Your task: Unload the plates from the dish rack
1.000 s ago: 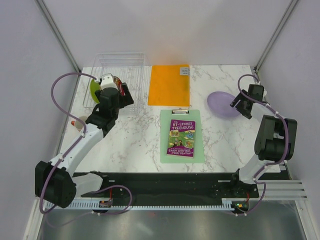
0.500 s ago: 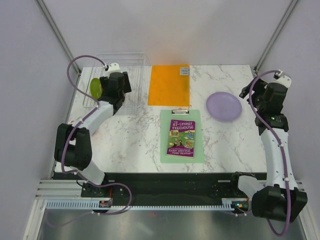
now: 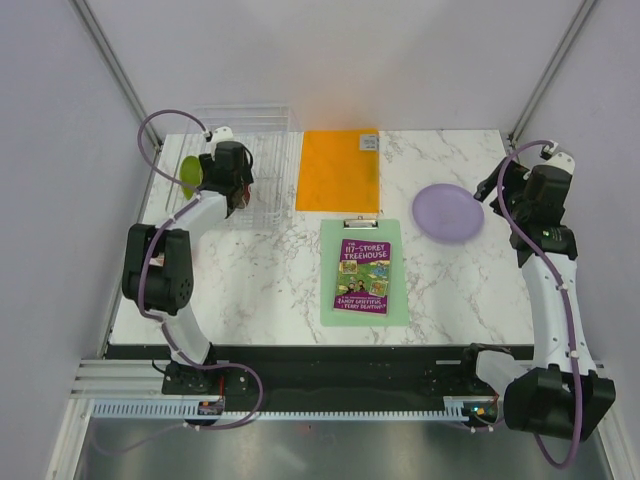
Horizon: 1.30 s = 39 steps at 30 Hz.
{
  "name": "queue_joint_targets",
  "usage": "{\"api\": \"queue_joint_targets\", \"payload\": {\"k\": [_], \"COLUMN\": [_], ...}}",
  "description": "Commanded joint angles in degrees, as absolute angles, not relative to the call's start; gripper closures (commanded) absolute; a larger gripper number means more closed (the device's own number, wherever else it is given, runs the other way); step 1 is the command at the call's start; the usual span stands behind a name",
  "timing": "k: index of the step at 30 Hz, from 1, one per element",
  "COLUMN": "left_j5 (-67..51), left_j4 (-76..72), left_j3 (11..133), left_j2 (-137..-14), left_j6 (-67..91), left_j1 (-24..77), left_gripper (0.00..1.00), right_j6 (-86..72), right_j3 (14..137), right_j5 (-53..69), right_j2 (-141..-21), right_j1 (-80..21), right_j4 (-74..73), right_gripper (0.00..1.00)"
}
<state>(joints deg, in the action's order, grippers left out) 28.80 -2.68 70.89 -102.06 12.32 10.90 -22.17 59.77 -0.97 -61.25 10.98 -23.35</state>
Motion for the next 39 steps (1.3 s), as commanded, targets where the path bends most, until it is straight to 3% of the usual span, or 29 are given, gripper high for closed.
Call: {"api": "queue_joint_targets", "payload": {"k": [1,3,10,27,36,39], "left_j5": [25.8,25.0,25.2,47.7,46.6,37.4], "left_j4": [-3.1,-3.1,-2.6,-3.0,4.7,12.2], "left_j3": [73.8,74.1,73.9,78.6,80.3,79.8], "left_j2": [-104.8,-105.7,-103.9,-97.1,-88.7,-84.0], "left_j6": [15.6,15.5,15.2,0.7,-2.7,2.9], "left_j1": [9.8,9.7,9.8,16.1,20.1,20.9], "left_gripper": [0.31,0.40,0.98,0.98,0.98,0.98], "right_j6": [-21.2,-21.1,-20.9,-20.5,-20.7,-20.3], "right_j3": [60.1,59.9,59.0,57.7,59.4,59.9], "right_j5": [-0.2,-0.1,1.4,4.0,9.4,16.3], "right_j2": [-61.4,-61.7,-63.0,-65.5,-66.6,-67.1], "right_j1": [10.9,10.9,10.9,10.9,10.7,10.0], "right_j4": [-23.2,-22.9,-22.6,-22.3,-22.2,-20.7], "right_gripper": [0.07,0.07,0.07,0.08,0.08,0.08]}}
